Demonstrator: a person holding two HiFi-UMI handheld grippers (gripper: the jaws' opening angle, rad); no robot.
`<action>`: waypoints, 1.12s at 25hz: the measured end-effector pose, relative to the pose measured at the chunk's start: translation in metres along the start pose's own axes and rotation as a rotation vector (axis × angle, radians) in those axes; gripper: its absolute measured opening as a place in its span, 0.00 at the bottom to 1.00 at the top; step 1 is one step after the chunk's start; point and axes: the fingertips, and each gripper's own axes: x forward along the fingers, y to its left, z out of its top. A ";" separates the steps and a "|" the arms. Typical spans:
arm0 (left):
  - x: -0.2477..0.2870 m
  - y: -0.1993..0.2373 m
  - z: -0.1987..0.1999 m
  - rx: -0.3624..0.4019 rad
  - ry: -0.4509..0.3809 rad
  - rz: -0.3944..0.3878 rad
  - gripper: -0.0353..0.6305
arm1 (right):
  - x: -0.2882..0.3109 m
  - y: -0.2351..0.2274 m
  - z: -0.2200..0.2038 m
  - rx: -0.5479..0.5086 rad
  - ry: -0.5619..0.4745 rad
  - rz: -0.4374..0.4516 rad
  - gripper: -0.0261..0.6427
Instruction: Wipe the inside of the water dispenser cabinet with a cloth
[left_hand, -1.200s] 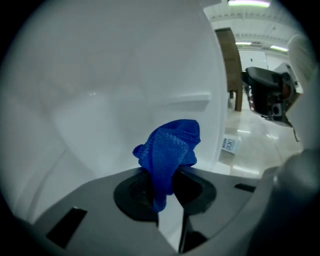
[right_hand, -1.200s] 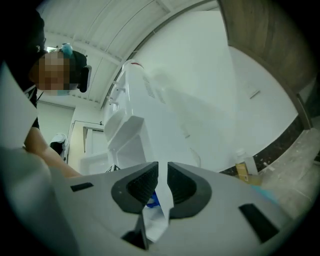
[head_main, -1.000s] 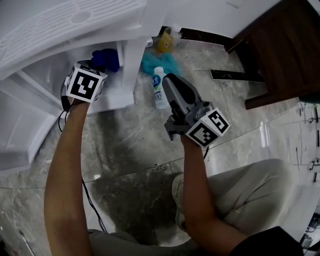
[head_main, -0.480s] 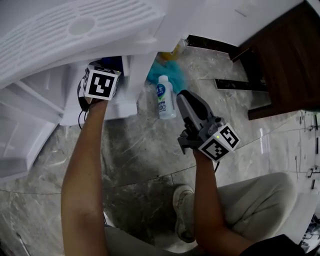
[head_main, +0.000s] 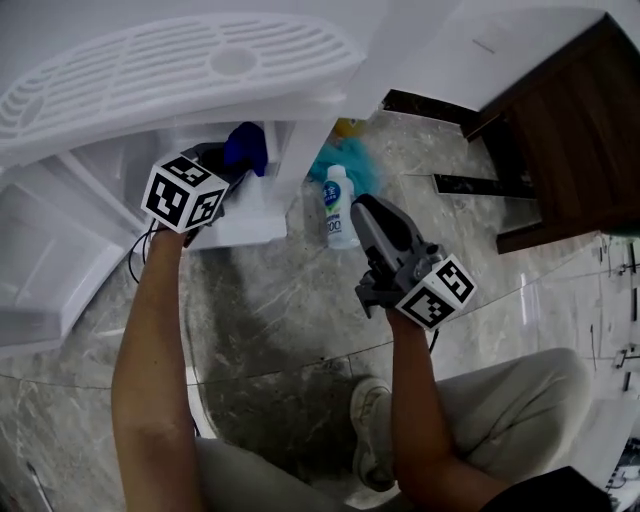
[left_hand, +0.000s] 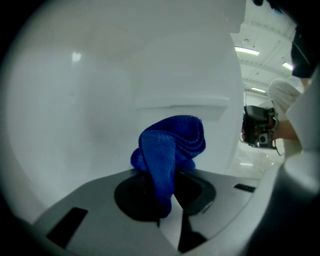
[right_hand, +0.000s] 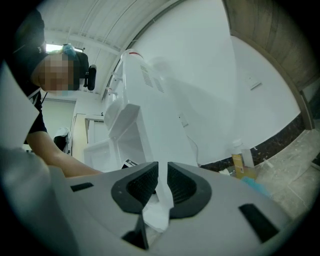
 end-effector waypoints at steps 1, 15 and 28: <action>0.001 0.003 -0.001 -0.008 0.006 0.026 0.16 | 0.002 0.003 -0.003 -0.006 0.013 0.006 0.11; 0.024 0.029 -0.009 -0.008 0.130 0.249 0.16 | 0.024 0.043 0.020 -0.077 0.065 0.084 0.11; -0.031 -0.008 0.006 0.017 -0.042 0.052 0.16 | 0.041 0.068 -0.010 -0.091 0.144 0.059 0.11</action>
